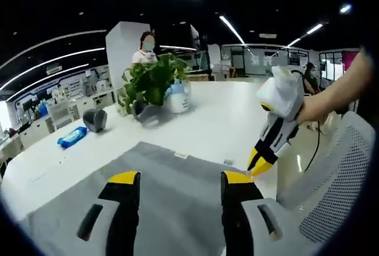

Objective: Fold the towel on the table until its edges align and the towel forms a compact rectangular stack.

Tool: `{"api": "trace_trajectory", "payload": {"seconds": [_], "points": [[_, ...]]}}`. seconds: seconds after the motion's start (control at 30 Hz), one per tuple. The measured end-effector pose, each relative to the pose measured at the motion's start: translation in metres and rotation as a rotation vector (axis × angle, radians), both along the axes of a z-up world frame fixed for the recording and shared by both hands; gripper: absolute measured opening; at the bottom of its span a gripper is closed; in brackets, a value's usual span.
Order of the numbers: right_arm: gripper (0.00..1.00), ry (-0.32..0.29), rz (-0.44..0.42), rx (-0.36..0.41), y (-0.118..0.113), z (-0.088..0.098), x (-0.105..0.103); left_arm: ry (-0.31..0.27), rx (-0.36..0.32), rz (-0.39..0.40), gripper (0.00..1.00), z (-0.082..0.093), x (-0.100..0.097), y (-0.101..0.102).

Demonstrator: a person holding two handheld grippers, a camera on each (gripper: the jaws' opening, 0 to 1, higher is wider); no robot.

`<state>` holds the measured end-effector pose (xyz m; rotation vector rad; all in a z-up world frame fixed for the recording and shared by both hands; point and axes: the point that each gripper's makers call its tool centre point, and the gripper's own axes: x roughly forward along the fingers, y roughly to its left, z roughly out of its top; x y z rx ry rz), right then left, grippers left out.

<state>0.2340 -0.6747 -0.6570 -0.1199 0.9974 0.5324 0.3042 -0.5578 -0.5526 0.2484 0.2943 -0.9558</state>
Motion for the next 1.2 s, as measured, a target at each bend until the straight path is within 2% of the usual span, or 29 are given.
{"api": "trace_trajectory", "payload": {"seconds": [0.1,0.2,0.33,0.4,0.53,0.6,0.63,0.7,0.8,0.83,0.87,0.9,0.93,1.07,1.2], "points": [[0.03,0.0,-0.012,0.022,0.001,0.0,0.001,0.019,-0.011,-0.021,0.59,-0.006,-0.008,-0.007],[0.03,-0.001,-0.027,0.036,0.0,0.0,0.001,-0.018,0.053,-0.075,0.59,-0.015,-0.014,-0.011],[0.0,-0.005,-0.039,0.056,-0.001,0.004,-0.001,-0.024,0.078,-0.102,0.58,-0.02,-0.019,-0.011],[0.0,-0.028,-0.055,0.091,0.0,0.009,0.001,-0.041,0.084,-0.118,0.57,-0.02,-0.022,-0.013],[0.0,-0.028,-0.081,0.098,-0.006,0.009,0.004,-0.017,0.086,-0.155,0.55,-0.027,-0.03,-0.021],[0.07,-0.003,-0.132,0.123,-0.006,0.005,0.005,-0.024,0.101,-0.179,0.55,-0.03,-0.036,-0.025],[0.12,-0.011,-0.131,0.123,-0.007,0.004,0.007,-0.027,0.106,-0.189,0.55,-0.03,-0.038,-0.026],[0.15,-0.014,-0.13,0.12,-0.005,0.001,0.009,-0.035,0.111,-0.209,0.55,-0.031,-0.042,-0.029],[0.15,0.001,-0.12,0.138,0.002,-0.001,0.009,-0.039,0.112,-0.227,0.55,-0.031,-0.046,-0.033],[0.12,0.009,-0.117,0.133,0.004,-0.004,0.008,-0.042,0.116,-0.234,0.55,-0.032,-0.047,-0.034],[0.09,-0.019,-0.1,0.124,0.005,-0.003,0.011,-0.043,0.117,-0.236,0.55,-0.032,-0.048,-0.034],[0.05,0.003,-0.099,0.123,0.007,-0.004,0.008,-0.045,0.121,-0.24,0.55,-0.033,-0.048,-0.034],[0.05,-0.001,-0.093,0.13,0.008,-0.003,0.007,-0.047,0.124,-0.244,0.55,-0.033,-0.048,-0.034],[0.0,0.005,-0.15,0.271,0.017,0.009,0.011,-0.067,0.13,-0.254,0.52,-0.033,-0.048,-0.035],[0.0,-0.008,-0.182,0.41,0.026,0.029,0.017,-0.076,0.14,-0.302,0.36,-0.034,-0.054,-0.039]]}}
